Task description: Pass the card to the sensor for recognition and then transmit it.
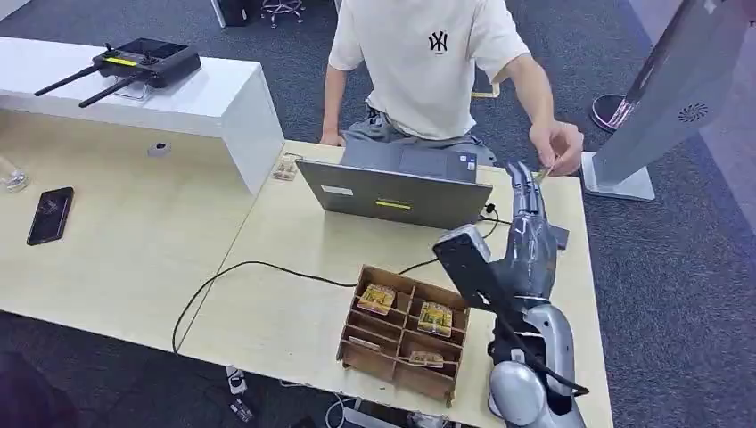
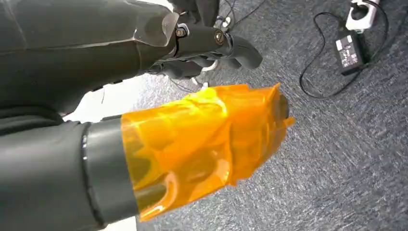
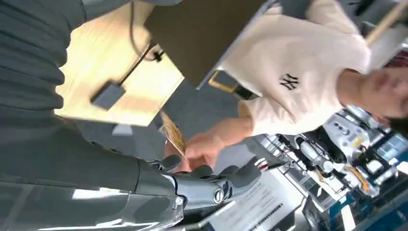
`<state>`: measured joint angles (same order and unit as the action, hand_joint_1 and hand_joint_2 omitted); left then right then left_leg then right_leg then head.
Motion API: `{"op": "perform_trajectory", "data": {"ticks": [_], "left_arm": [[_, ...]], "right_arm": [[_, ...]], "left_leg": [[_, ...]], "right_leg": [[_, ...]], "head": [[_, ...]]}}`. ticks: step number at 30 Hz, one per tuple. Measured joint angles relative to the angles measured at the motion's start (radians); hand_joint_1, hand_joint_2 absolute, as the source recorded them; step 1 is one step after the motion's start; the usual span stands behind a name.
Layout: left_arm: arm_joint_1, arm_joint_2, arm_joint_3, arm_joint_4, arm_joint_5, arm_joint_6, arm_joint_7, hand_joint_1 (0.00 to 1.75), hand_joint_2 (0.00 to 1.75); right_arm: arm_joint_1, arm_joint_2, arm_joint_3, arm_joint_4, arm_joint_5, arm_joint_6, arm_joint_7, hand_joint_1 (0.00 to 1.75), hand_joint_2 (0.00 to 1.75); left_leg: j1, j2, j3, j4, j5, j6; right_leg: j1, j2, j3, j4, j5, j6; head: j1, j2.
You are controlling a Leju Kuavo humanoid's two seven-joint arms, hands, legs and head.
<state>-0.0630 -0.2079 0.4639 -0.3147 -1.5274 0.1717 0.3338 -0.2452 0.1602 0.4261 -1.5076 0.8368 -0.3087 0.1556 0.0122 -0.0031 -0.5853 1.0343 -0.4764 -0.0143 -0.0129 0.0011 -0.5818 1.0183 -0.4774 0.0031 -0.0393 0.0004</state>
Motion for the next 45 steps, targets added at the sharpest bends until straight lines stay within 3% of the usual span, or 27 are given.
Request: {"op": "perform_trajectory", "data": {"ticks": [3,9,13,17,23,30,39,40,41,42,45], "left_arm": [[0.008,0.0,0.013,0.0,0.008,0.017,-0.008,0.0,0.0],[0.013,0.0,0.022,0.0,0.011,0.02,-0.009,0.0,0.0],[0.016,0.0,0.033,0.0,0.021,0.03,-0.016,0.0,0.0],[0.028,0.0,0.054,0.004,0.041,0.053,-0.037,0.0,0.0],[0.043,-0.001,0.096,0.015,0.065,0.08,-0.061,0.0,0.0],[0.051,-0.002,0.142,0.026,0.081,0.092,-0.066,0.0,0.0],[0.054,-0.009,0.172,0.026,0.068,0.09,-0.066,0.0,0.0],[0.054,-0.009,0.174,0.026,0.067,0.09,-0.066,0.0,0.0],[0.054,-0.009,0.176,0.026,0.066,0.089,-0.068,0.0,0.0],[0.054,-0.009,0.177,0.026,0.064,0.089,-0.069,0.0,0.0],[0.053,-0.009,0.184,0.026,0.058,0.088,-0.074,0.0,0.0]], "right_arm": [[0.029,-0.002,-0.002,-0.031,-0.077,-0.04,-0.027,0.0,1.75],[0.051,-0.005,-0.002,-0.063,-0.1,-0.047,-0.037,0.0,1.75],[0.087,-0.006,-0.002,-0.099,-0.224,-0.1,-0.085,0.0,1.75],[0.176,-0.026,-0.005,-0.185,-0.368,-0.163,-0.164,0.0,1.75],[0.332,-0.08,-0.006,-0.294,-0.456,-0.176,-0.183,0.0,1.75],[0.463,-0.184,0.042,-0.35,-0.45,-0.186,-0.156,0.0,1.75],[0.485,-0.28,0.156,-0.358,-0.334,-0.186,-0.1,0.02,1.75],[0.483,-0.286,0.176,-0.356,-0.319,-0.187,-0.095,0.45,1.75],[0.478,-0.291,0.192,-0.353,-0.311,-0.187,-0.093,1.52,1.75],[0.475,-0.297,0.206,-0.349,-0.305,-0.187,-0.093,1.75,1.75],[0.455,-0.31,0.244,-0.338,-0.273,-0.186,-0.095,1.75,1.75]], "left_leg": [[0.0,0.0,0.0,0.0,0.0,0.0],[0.0,0.0,0.0,0.0,0.0,0.0],[0.0,0.0,0.0,0.0,0.0,0.0],[0.0,0.0,0.0,0.0,-0.001,0.001],[0.0,0.0,-0.001,0.0,-0.003,0.001],[0.0,0.0,-0.001,0.0,-0.004,0.002],[0.0,0.0,-0.001,0.0,-0.004,0.002],[0.0,0.0,-0.001,0.0,-0.004,0.002],[0.0,0.0,-0.001,0.0,-0.004,0.002],[0.0,0.0,-0.001,0.0,-0.004,0.002],[0.0,0.0,-0.001,0.0,-0.004,0.002]], "right_leg": [[0.0,0.0,0.0,0.0,0.0,0.0],[0.0,0.0,0.0,0.0,0.0,0.0],[0.0,0.0,0.0,0.0,0.0,0.0],[0.0,0.0,0.0,-0.001,0.0,0.0],[0.0,0.0,0.0,-0.001,-0.002,0.001],[0.0,0.0,0.0,-0.001,-0.002,0.001],[0.0,0.0,0.0,-0.001,-0.002,0.0],[0.0,0.0,0.0,-0.001,-0.002,0.0],[0.0,0.0,0.0,-0.001,-0.002,0.0],[0.0,0.0,0.0,-0.001,-0.002,0.0],[0.0,0.0,0.0,-0.001,-0.002,0.0]], "head": [[0.0,0.0],[0.0,0.0],[0.0,0.0],[0.0,0.0],[0.0,0.0],[0.0,0.0],[0.0,0.0],[0.0,0.0],[0.0,0.0],[0.0,0.0],[0.0,0.0]]}}
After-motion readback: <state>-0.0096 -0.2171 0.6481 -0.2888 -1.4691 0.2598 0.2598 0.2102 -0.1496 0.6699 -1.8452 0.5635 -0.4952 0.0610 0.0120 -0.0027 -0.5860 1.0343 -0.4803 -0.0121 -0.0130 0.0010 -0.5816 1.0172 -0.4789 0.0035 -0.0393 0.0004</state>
